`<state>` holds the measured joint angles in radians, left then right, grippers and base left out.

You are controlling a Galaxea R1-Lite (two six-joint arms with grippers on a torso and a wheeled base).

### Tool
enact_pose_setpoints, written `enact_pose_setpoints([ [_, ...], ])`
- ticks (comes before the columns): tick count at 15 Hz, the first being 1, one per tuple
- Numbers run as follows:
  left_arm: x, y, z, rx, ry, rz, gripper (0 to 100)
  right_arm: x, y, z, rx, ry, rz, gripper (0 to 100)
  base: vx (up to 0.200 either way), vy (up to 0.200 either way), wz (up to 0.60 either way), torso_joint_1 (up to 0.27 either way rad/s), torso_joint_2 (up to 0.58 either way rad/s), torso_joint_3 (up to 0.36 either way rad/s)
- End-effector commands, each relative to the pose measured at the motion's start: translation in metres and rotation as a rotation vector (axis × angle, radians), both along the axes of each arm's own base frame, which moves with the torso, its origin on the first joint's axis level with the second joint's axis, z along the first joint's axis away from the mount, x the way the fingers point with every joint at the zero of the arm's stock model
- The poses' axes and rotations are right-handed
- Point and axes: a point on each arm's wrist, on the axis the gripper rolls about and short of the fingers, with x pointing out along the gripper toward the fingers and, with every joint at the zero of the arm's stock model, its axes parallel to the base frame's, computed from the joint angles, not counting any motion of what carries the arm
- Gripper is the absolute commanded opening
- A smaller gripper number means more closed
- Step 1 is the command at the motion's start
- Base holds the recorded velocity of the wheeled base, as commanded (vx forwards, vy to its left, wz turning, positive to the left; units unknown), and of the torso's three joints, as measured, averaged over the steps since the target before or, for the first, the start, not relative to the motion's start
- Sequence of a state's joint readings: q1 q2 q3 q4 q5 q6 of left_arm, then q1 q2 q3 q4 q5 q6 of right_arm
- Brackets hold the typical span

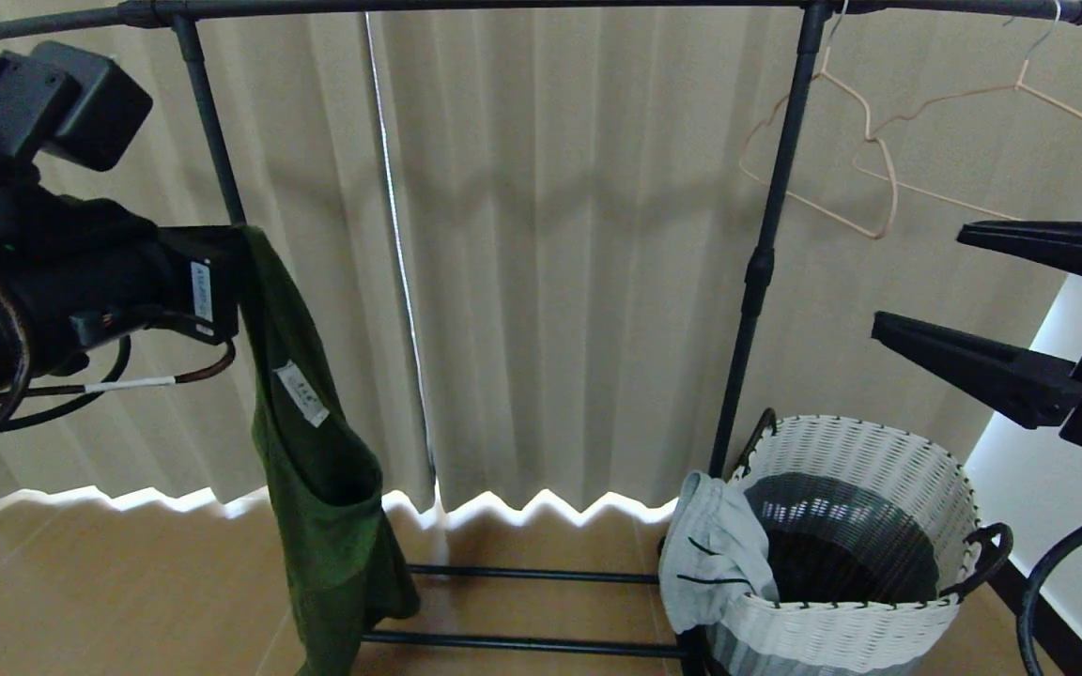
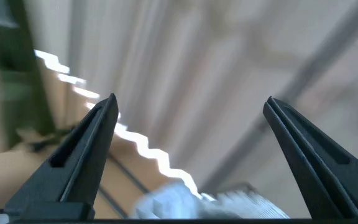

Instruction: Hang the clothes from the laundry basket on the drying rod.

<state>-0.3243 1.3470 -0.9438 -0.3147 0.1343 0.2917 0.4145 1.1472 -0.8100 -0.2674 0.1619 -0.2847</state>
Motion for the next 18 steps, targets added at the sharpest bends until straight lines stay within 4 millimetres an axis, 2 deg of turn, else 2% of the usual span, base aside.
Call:
enact_pose_setpoints([
  [1, -0.02, 0.017, -0.013, -0.01, 0.024, 0.038, 0, -0.011, -0.021, -0.011, -0.024, -0.007, -0.13, 100, 0.0, 0.0, 0.0, 0.0, 0.0, 0.0],
  [2, -0.029, 0.024, -0.021, -0.032, 0.044, 0.024, 0, -0.014, -0.032, -0.021, -0.033, 0.005, -0.211, 100, 0.0, 0.0, 0.0, 0.0, 0.0, 0.0],
  [4, -0.041, 0.03, -0.031, -0.035, 0.062, 0.01, 0, -0.02, -0.044, -0.027, -0.034, 0.011, -0.281, 100, 0.0, 0.0, 0.0, 0.0, 0.0, 0.0],
  [8, -0.064, 0.037, -0.049, -0.041, 0.075, 0.003, 0, -0.035, -0.059, -0.04, -0.034, 0.018, -0.393, 100, 0.0, 0.0, 0.0, 0.0, 0.0, 0.0],
  [11, -0.075, 0.039, -0.059, -0.048, 0.067, -0.012, 0, -0.038, -0.066, -0.05, -0.043, 0.042, -0.471, 100, 0.0, 0.0, 0.0, 0.0, 0.0, 0.0],
  [12, -0.08, 0.04, -0.07, -0.053, 0.074, -0.011, 0, -0.041, -0.067, -0.054, -0.048, 0.047, -0.495, 100, 0.0, 0.0, 0.0, 0.0, 0.0, 0.0],
  [16, -0.08, 0.04, -0.083, -0.121, 0.041, -0.01, 0, -0.04, -0.069, -0.058, -0.075, 0.061, -0.602, 100, 0.0, 0.0, 0.0, 0.0, 0.0, 0.0],
  [18, -0.078, 0.039, -0.077, -0.124, 0.016, -0.013, 0, -0.04, -0.069, -0.058, -0.114, 0.052, -0.606, 100, 0.0, 0.0, 0.0, 0.0, 0.0, 0.0],
])
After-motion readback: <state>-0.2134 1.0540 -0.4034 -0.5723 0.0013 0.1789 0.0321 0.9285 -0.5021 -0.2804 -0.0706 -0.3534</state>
